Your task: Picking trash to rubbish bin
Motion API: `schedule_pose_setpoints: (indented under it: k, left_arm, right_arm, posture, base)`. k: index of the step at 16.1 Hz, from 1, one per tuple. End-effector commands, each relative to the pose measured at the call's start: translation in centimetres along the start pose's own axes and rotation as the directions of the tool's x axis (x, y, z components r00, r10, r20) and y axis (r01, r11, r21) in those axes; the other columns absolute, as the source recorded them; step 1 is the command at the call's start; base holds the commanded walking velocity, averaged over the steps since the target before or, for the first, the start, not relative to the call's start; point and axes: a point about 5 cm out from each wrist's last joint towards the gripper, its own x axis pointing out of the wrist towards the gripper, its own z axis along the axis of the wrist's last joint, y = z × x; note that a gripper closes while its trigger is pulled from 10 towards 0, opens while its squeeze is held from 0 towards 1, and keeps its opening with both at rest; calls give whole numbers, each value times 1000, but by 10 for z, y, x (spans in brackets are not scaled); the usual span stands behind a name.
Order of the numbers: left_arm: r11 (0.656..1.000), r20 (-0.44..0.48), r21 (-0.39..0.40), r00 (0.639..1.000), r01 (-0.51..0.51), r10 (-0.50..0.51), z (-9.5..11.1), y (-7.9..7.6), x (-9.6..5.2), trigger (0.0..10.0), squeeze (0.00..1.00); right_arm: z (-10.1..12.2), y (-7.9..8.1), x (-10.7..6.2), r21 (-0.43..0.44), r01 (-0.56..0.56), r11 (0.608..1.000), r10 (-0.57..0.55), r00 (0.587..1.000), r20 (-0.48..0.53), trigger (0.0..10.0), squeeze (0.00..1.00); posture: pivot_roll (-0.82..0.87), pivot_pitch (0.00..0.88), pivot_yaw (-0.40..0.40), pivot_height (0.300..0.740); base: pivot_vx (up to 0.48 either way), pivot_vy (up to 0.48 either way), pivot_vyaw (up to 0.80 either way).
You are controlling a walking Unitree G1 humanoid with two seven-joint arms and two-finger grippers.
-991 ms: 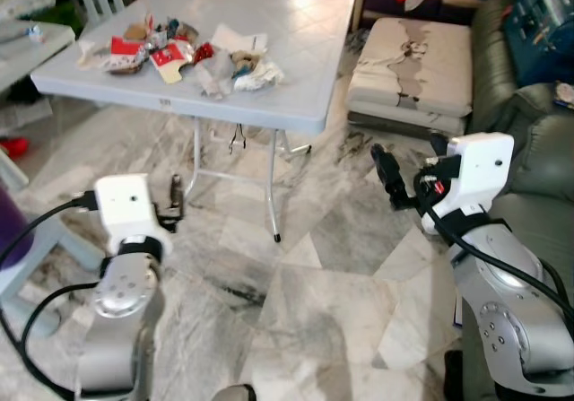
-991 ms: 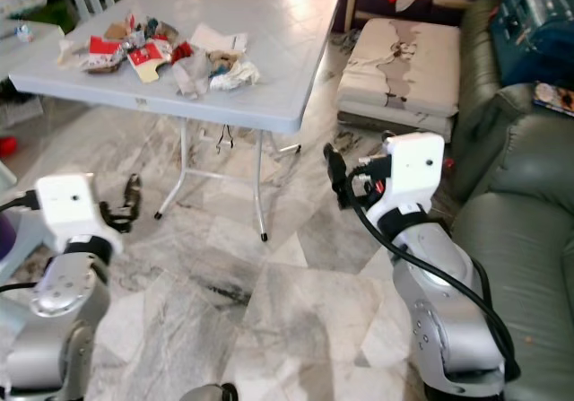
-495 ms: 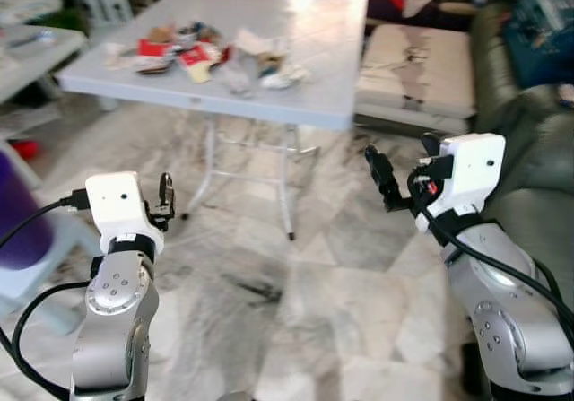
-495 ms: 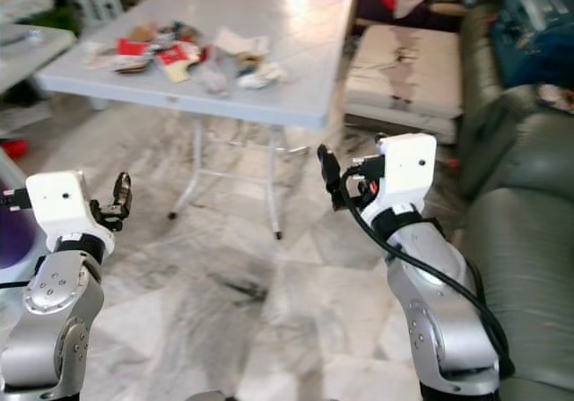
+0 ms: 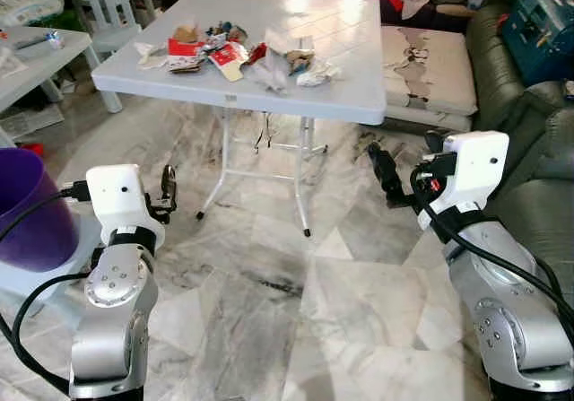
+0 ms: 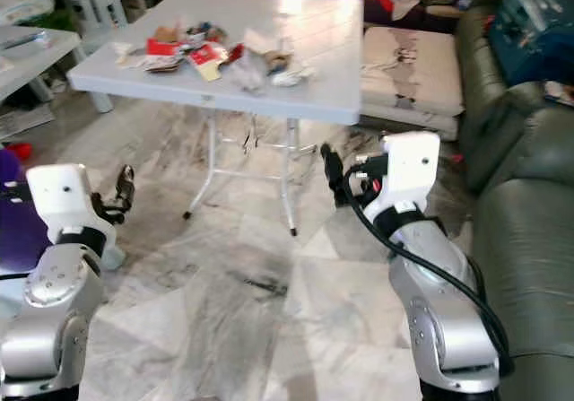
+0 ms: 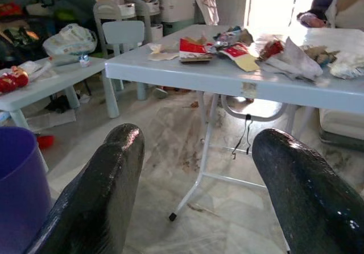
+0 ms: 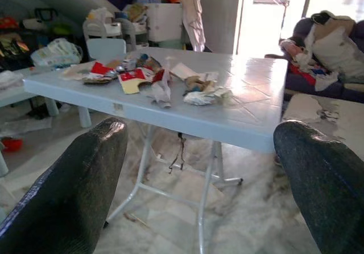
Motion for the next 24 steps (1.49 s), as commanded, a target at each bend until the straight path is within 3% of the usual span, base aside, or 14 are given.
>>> schedule_pose_setpoints:
  k: [1,7,24]
  left_arm:
    - [999,-5,-12,999,36,-36,0,-6,1,10000,0]
    - [996,19,-51,997,76,-75,5,-7,6,10000,0]
    - [994,5,-56,995,99,-99,0,-10,5,10000,0]
  right_arm:
    - [1,-6,-2,-9,31,999,-31,1000,5,10000,0]
    - [2,-5,2,-11,28,1000,-28,999,17,10000,0]
    - [1,-1,3,-14,-11,1000,11,1000,13,10000,0]
  posture:
    - [-6,75,-13,740]
    - [-2,63,-11,740]
    - [-10,68,-21,740]
  base:
    - [0,0,0]
    - [88,0,0]
    - [394,0,0]
